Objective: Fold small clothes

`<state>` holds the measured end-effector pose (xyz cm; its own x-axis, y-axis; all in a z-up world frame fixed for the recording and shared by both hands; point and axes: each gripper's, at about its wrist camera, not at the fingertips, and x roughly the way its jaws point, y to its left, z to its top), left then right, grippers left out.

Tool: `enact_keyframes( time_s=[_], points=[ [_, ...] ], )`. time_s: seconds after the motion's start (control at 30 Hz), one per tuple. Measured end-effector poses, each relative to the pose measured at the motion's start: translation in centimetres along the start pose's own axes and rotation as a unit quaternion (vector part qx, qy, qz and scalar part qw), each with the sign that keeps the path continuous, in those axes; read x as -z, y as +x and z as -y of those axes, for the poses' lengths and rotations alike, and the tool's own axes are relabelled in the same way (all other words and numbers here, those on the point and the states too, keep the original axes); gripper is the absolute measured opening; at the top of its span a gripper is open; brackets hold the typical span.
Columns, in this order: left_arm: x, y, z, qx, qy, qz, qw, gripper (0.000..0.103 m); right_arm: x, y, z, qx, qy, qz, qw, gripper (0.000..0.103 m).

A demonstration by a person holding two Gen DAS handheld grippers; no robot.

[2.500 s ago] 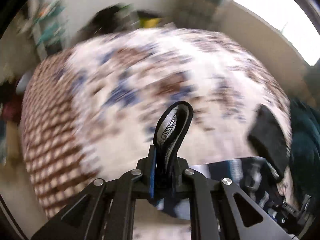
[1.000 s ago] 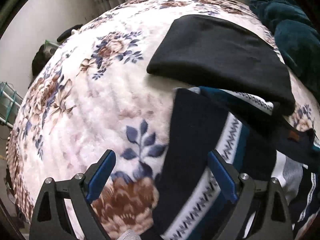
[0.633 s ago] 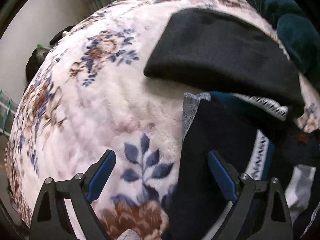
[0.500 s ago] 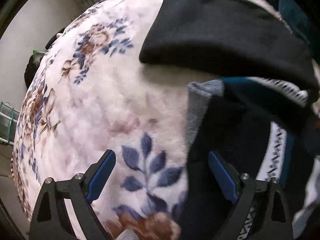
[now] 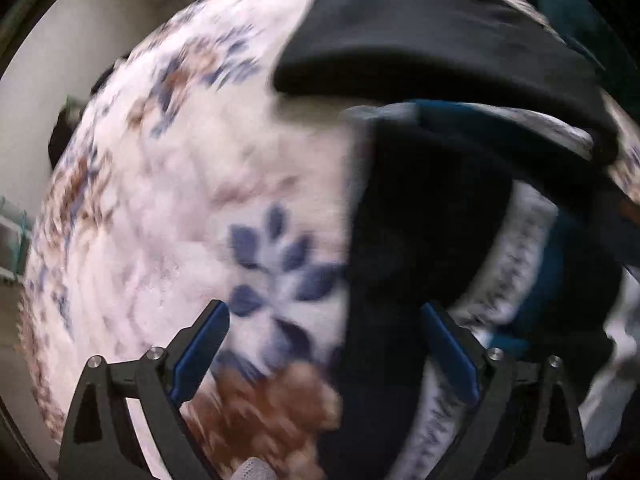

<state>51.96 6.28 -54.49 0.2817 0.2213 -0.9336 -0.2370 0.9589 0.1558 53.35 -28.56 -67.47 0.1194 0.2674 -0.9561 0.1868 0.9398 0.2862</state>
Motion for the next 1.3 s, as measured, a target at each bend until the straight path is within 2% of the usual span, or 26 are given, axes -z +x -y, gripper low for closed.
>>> enact_keyframes(
  time_s=[0.2, 0.33, 0.4, 0.47, 0.57, 0.6, 0.67, 0.7, 0.77, 0.87, 0.97, 1.03, 1.07, 1.13, 1.2, 1.27, 1.3],
  points=[
    [-1.6, 0.6, -4.1, 0.000, -0.029, 0.002, 0.9996, 0.103, -1.5, -2.2, 0.2, -0.011, 0.025, 0.030, 0.999, 0.055],
    [-2.1, 0.1, -4.8, -0.023, -0.023, 0.008, 0.9994, 0.103, -2.6, -3.8, 2.7, 0.011, 0.039, 0.030, 0.999, 0.055],
    [-1.9, -1.1, -4.6, -0.007, -0.027, 0.017, 0.9995, 0.103, -3.1, -4.8, 4.5, 0.022, 0.053, 0.035, 0.998, 0.055],
    [-1.6, -3.0, -3.6, 0.035, -0.025, 0.036, 0.9984, 0.103, -3.6, -5.9, 6.3, 0.029, 0.075, 0.039, 0.996, 0.055],
    [-1.3, -3.9, -0.6, 0.072, 0.019, 0.042, 0.9963, 0.103, -3.3, -6.9, 8.0, 0.029, 0.095, 0.045, 0.994, 0.055],
    [-1.1, -3.3, 0.7, 0.068, 0.043, 0.037, 0.9961, 0.103, -3.2, -6.9, 8.2, 0.032, 0.096, 0.044, 0.994, 0.055],
    [-0.6, -0.5, 1.8, 0.035, 0.073, 0.008, 0.9967, 0.103, -2.8, -6.5, 8.2, 0.037, 0.099, 0.040, 0.994, 0.055],
    [-0.7, 1.2, 0.6, 0.057, 0.058, -0.009, 0.9967, 0.103, -2.5, -6.2, 8.1, 0.037, 0.099, 0.036, 0.994, 0.055],
    [-1.3, 2.3, -1.5, 0.104, 0.023, -0.019, 0.9942, 0.103, -2.0, -6.0, 8.1, 0.039, 0.105, 0.028, 0.993, 0.055],
    [-2.3, 2.0, -3.6, 0.089, 0.001, -0.021, 0.9958, 0.103, -1.0, -6.8, 8.0, 0.047, 0.099, 0.025, 0.994, 0.055],
    [-2.3, -0.4, -4.4, 0.083, -0.021, -0.009, 0.9963, 0.103, 0.2, -8.6, 8.8, 0.068, 0.093, 0.026, 0.993, 0.058],
    [-1.1, -3.8, -3.5, 0.101, -0.021, 0.010, 0.9946, 0.103, 1.1, -9.9, 10.0, 0.057, 0.108, 0.019, 0.992, 0.082],
    [-0.3, -5.5, -2.8, 0.106, -0.015, 0.021, 0.9940, 0.103, 1.5, -10.4, 10.5, 0.043, 0.112, 0.017, 0.993, 0.086],
    [3.0, -9.9, 0.2, 0.120, 0.013, 0.040, 0.9918, 0.103, 2.3, -11.5, 11.7, 0.017, 0.113, 0.017, 0.993, 0.087],
    [7.4, -13.7, 3.9, 0.120, 0.045, 0.047, 0.9907, 0.103, 2.9, -12.2, 13.1, 0.002, 0.101, 0.020, 0.995, 0.087],
    [12.4, -16.7, 8.0, 0.112, 0.069, 0.036, 0.9907, 0.103, 3.3, -12.3, 14.4, -0.016, 0.088, 0.016, 0.996, 0.087],
    [16.0, -17.9, 10.7, 0.105, 0.083, 0.017, 0.9910, 0.103, 3.5, -12.2, 15.1, -0.024, 0.082, 0.011, 0.996, 0.087]
  ],
)
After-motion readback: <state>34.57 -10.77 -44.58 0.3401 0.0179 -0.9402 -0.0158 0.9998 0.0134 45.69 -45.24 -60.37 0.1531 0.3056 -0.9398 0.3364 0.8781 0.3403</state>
